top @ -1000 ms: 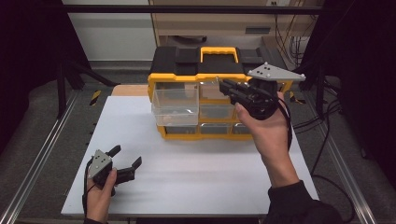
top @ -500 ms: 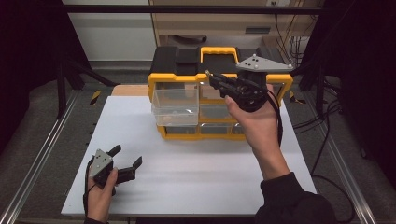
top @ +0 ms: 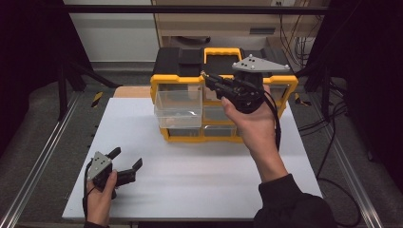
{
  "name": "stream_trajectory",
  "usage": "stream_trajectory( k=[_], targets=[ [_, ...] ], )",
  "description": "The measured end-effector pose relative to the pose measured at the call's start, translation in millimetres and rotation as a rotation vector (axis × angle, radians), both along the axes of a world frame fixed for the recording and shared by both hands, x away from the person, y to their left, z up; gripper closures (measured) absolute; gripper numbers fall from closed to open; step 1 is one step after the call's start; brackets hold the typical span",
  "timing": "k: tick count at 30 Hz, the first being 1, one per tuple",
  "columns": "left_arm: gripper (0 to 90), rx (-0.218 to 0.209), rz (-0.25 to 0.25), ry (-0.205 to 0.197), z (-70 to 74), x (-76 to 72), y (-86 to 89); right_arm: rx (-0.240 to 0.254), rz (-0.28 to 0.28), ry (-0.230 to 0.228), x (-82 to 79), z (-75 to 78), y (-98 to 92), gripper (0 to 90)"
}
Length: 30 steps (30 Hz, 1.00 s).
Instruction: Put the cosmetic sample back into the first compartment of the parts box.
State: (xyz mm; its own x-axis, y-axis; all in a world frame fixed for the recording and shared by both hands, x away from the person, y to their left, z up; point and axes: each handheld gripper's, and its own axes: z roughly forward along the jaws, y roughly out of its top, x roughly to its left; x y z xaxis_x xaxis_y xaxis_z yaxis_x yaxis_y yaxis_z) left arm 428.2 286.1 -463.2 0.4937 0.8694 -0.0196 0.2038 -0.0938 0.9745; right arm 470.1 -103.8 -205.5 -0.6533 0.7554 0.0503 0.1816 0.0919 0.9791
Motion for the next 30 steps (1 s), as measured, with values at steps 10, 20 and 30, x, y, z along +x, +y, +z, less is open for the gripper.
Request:
stream_trajectory(
  k=[10, 20, 30],
  targets=[
    [4.8, 0.002, -0.007, 0.001, -0.1, 0.0, -1.0, -0.009, 0.021, 0.009, 1.3, -3.3, 11.7, 80.9],
    [4.8, 0.005, -0.007, 0.001, -0.1, -0.1, -0.9, -0.02, 0.039, 0.009, 0.4, -5.3, 19.4, 80.9],
    [4.3, 0.006, -0.001, 0.0, 0.0, -0.3, -1.1, -0.031, 0.047, 0.013, 2.0, -7.5, 23.7, 80.9]
  ],
)
